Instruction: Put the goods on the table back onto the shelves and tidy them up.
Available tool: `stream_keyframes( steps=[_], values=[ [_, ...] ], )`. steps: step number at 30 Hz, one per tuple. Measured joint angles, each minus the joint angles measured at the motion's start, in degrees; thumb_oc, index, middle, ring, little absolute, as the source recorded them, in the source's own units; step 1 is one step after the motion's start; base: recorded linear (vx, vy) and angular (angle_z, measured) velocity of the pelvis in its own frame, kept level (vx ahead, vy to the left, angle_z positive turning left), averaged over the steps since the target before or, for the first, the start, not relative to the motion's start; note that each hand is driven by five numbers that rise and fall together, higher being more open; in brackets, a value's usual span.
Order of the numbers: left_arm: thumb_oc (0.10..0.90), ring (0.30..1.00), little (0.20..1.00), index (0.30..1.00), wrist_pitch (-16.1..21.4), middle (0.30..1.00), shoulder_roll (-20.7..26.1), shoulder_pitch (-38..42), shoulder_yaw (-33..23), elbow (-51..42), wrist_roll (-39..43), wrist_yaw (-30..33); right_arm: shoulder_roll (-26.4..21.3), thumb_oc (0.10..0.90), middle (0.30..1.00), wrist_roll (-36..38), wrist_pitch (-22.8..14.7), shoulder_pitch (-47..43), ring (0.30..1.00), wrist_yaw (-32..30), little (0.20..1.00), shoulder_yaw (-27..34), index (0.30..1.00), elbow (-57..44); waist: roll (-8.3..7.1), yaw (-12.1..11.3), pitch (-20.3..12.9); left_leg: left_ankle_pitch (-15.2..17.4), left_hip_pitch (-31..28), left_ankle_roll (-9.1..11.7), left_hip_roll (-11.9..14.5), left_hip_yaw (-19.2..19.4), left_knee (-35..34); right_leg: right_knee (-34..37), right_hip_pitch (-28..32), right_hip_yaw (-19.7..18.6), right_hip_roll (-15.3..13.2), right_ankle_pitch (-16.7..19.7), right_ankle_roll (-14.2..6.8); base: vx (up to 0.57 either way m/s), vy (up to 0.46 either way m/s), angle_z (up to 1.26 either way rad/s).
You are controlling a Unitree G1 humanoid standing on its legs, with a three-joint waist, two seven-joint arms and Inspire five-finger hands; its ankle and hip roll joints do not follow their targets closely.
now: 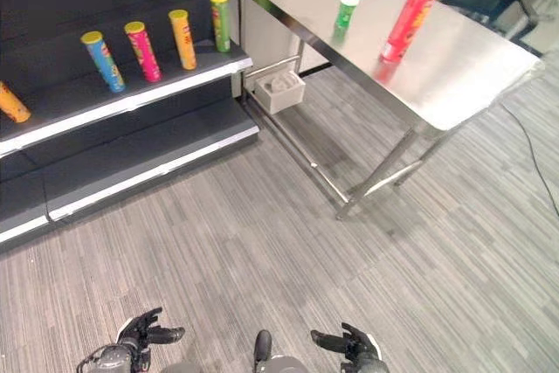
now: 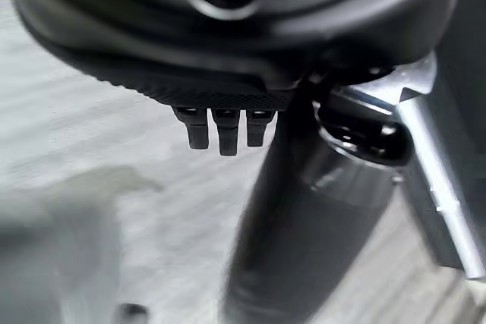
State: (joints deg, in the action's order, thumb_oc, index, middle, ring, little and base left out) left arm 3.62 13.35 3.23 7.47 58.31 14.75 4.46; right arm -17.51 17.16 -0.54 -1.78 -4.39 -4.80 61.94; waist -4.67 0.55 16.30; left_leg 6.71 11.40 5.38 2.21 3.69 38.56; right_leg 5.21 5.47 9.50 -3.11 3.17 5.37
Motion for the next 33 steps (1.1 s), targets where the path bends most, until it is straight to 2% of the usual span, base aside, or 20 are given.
stream_keyframes(
  steps=[3,5,7,8,11,16,17,18,19,20,22,24,26,27,28,29,30,31,32,33],
  values=[
    [0.800,0.900,0.900,0.900,-0.34,0.900,-0.26,-1.38,-1.34,0.15,1.10,0.18,-0.84,0.800,0.900,0.09,-1.05,-0.30,0.900,-0.06,0.900,-0.36,0.900,-1.67,1.92,0.41,0.64,-4.49,3.97,1.36,0.82,-1.75,-17.92,0.03,4.25,-0.80,0.19,-3.43,-3.48,0.42,0.076,-0.47],
    [0.800,0.900,0.900,0.900,0.07,0.900,-0.99,-2.36,-1.24,1.31,0.91,0.11,-2.47,0.800,0.900,-0.04,-0.96,0.07,0.900,-0.47,0.900,-1.38,0.900,-1.85,4.83,-1.46,-1.35,-8.36,2.08,3.67,-1.65,-9.01,-41.03,0.53,6.61,-5.06,0.31,-8.00,-4.38,0.22,0.013,-0.78],
    [0.800,0.900,0.900,0.900,-0.25,0.900,-0.98,-3.67,-1.40,1.54,0.92,0.42,-2.82,0.800,0.900,-0.06,-1.43,0.44,0.900,-0.51,0.900,-1.48,0.900,-1.71,6.97,-2.72,-0.85,-13.71,1.99,0.39,-2.09,-8.10,-37.99,0.44,9.23,-7.36,0.04,-9.70,-9.55,0.16,0.011,-0.92],
    [0.800,0.900,0.900,0.900,-0.29,0.900,-0.14,-4.14,-1.50,1.58,0.92,0.84,-1.81,0.800,0.900,-0.06,-1.41,0.83,0.900,-0.29,0.900,-1.55,0.900,-1.75,5.92,-2.88,-0.99,-15.03,1.24,-0.18,-2.85,-7.10,-37.33,-0.70,9.37,-7.26,-0.24,-11.35,-11.40,0.68,0.104,-0.52],
    [0.800,0.900,0.900,0.900,-0.22,0.900,1.03,-5.91,-5.25,3.07,0.88,1.19,0.27,0.800,0.900,-0.35,-0.97,0.60,0.900,0.26,0.900,-2.62,0.900,0.14,2.65,-5.00,-1.44,-14.99,-4.97,-3.77,-5.45,-2.43,-38.01,-4.00,9.90,-7.81,0.17,-12.48,-8.28,0.35,0.061,-0.67],
    [0.800,0.900,0.900,0.900,-0.21,0.900,2.03,-3.94,-5.41,2.41,0.84,1.12,0.90,0.800,0.900,-0.37,-1.40,-0.57,0.900,0.25,0.900,-2.45,0.900,0.49,0.99,-4.43,-1.99,-14.41,-5.61,-8.49,-8.60,-2.50,-37.85,0.07,11.81,-6.75,-0.51,-10.29,-9.50,0.28,0.158,-0.09],
    [0.800,0.900,0.900,0.900,-0.58,0.900,1.54,-3.06,-6.07,2.28,0.94,1.26,1.23,0.800,0.900,-0.57,-1.47,-1.25,0.900,-0.18,0.900,-5.04,0.900,0.50,1.52,-5.62,-0.65,-11.11,-8.06,-10.11,-7.80,-2.34,-38.62,-8.59,8.75,-7.42,-0.55,-13.01,-12.85,0.03,0.130,-1.08],
    [0.800,0.900,0.900,0.900,-1.28,0.900,0.96,-3.45,-5.21,1.56,1.08,2.08,0.97,0.800,0.900,-1.31,-1.63,-2.91,0.900,0.48,0.900,-4.28,0.900,-0.71,5.06,-7.20,1.88,-12.06,-11.60,-9.95,-2.97,1.57,-39.90,-31.25,-2.35,-4.77,0.86,-14.21,-18.95,0.11,0.109,-1.37],
    [0.800,0.900,0.900,0.900,-1.44,0.900,1.06,-3.85,-4.60,2.18,1.05,1.96,1.51,0.800,0.900,-1.30,-1.81,-2.68,0.900,0.51,0.900,-4.40,0.900,-1.94,6.31,-6.46,1.96,-11.08,-11.98,-9.98,-1.27,2.40,-39.85,-42.04,-7.55,-2.11,0.79,-11.39,-19.04,0.26,0.018,-0.90],
    [0.800,0.900,0.900,0.900,-1.31,0.900,1.92,-4.68,-3.13,3.23,1.01,2.16,2.66,0.800,0.900,-1.30,-1.91,-0.89,0.900,0.59,0.900,-4.76,0.900,-4.35,5.99,-3.56,0.54,-9.51,-13.04,-10.23,-1.61,2.35,-41.00,-48.78,-15.66,2.33,-4.05,-11.09,-18.09,0.23,-0.020,0.03],
    [0.800,0.900,0.900,0.900,-0.65,0.900,1.93,-3.94,-2.92,1.26,1.05,2.17,2.71,0.800,0.900,-1.32,-0.43,-0.40,0.900,0.35,0.900,-3.72,0.900,-1.27,3.46,-3.45,-0.12,-11.32,-15.25,-9.82,-2.95,4.78,-42.81,-41.36,-16.77,5.24,-10.55,-10.80,-15.76,0.17,-0.112,0.34],
    [0.800,0.900,0.900,0.900,-0.38,0.900,2.00,-3.34,-3.06,0.70,1.05,2.24,2.77,0.800,0.900,-1.32,0.13,0.18,0.900,0.18,0.900,-2.97,0.900,-0.99,3.13,-4.53,-0.57,-11.31,-15.67,-9.90,-2.90,5.52,-43.78,-29.80,-15.64,7.58,-14.41,-9.32,-14.01,0.09,-0.094,0.00],
    [0.800,0.900,0.900,0.900,-0.44,0.900,2.62,-3.72,-3.18,0.87,1.06,2.46,2.96,0.800,0.900,-1.32,0.08,0.49,0.900,0.24,0.900,-2.64,0.900,-1.96,3.14,-4.75,-0.47,-11.55,-16.07,-8.59,-1.95,5.85,-43.67,-19.98,-13.30,9.35,-15.20,-5.50,-14.40,0.15,-0.148,-0.14],
    [0.800,0.900,0.900,0.900,-0.43,0.900,3.57,-4.21,-3.10,1.09,1.06,2.39,3.18,0.800,0.900,-1.32,0.07,0.61,0.900,0.24,0.900,-2.64,0.900,-1.89,1.75,-4.69,-0.89,-10.78,-17.66,-6.80,-2.01,5.53,-43.66,-16.85,-9.25,10.01,-14.16,1.65,-12.87,0.31,-0.296,-0.12],
    [0.800,0.900,0.900,0.900,-0.43,0.900,3.80,-4.13,-3.74,1.18,0.99,2.44,3.37,0.800,0.900,-1.45,0.10,1.27,0.900,0.28,0.900,-2.38,0.900,-1.29,1.45,-4.74,-0.83,-9.97,-18.55,-5.77,-1.85,4.88,-43.80,-17.00,-8.96,10.29,-14.54,1.13,-14.01,0.31,-0.296,-0.40],
    [0.800,0.900,0.900,0.900,-0.75,0.900,2.29,-4.53,-6.90,1.13,0.97,2.34,3.11,0.800,0.900,-2.21,-0.33,0.17,0.900,0.49,0.900,0.03,0.900,-2.47,2.01,-4.71,-1.01,-8.19,-17.50,-4.79,-0.61,5.82,-42.82,-22.41,-15.62,5.40,-15.45,-4.37,-18.51,0.00,0.000,-0.25],
    [0.800,0.900,0.900,0.900,-1.10,0.900,1.79,-3.32,-5.31,1.15,1.01,3.03,2.71,0.800,0.900,-2.38,-0.39,2.85,0.900,0.24,0.900,2.11,0.900,-7.56,3.03,-3.86,-1.75,-6.49,-14.13,-4.18,1.04,4.74,-40.52,-12.85,-17.04,2.61,-15.65,-4.27,-19.68,0.57,-0.557,0.10],
    [0.800,0.900,0.900,0.900,-0.81,0.900,3.72,-3.23,-5.02,1.04,0.94,2.47,2.88,0.800,0.900,-2.86,0.02,3.60,0.900,0.27,0.900,-0.12,0.900,-4.71,1.46,-2.89,-1.54,-9.00,-17.50,-0.87,2.22,2.45,-42.42,-6.77,-16.32,3.25,-16.53,1.30,-17.17,0.64,-0.671,0.53],
    [0.800,0.900,0.900,0.900,-0.62,0.900,4.05,-4.34,-6.26,1.15,0.99,2.50,3.90,0.800,0.900,-3.30,0.08,4.43,0.900,0.95,0.900,-1.03,0.900,-2.26,-1.37,-3.10,-3.11,-6.36,-18.71,0.37,2.90,2.10,-42.57,-8.01,-15.16,4.35,-16.90,2.19,-19.76,0.64,-0.671,0.60],
    [0.800,0.900,0.900,0.900,-0.98,0.900,5.06,-5.02,-5.05,1.59,0.97,3.02,3.80,0.800,0.900,-3.33,0.46,8.02,0.900,1.36,0.900,-2.67,0.900,-3.20,-2.42,-3.79,-5.18,-4.89,-19.60,1.12,4.40,1.02,-42.22,-9.81,-14.66,4.39,-15.77,4.97,-16.06,0.07,-0.114,0.58]
  ],
)
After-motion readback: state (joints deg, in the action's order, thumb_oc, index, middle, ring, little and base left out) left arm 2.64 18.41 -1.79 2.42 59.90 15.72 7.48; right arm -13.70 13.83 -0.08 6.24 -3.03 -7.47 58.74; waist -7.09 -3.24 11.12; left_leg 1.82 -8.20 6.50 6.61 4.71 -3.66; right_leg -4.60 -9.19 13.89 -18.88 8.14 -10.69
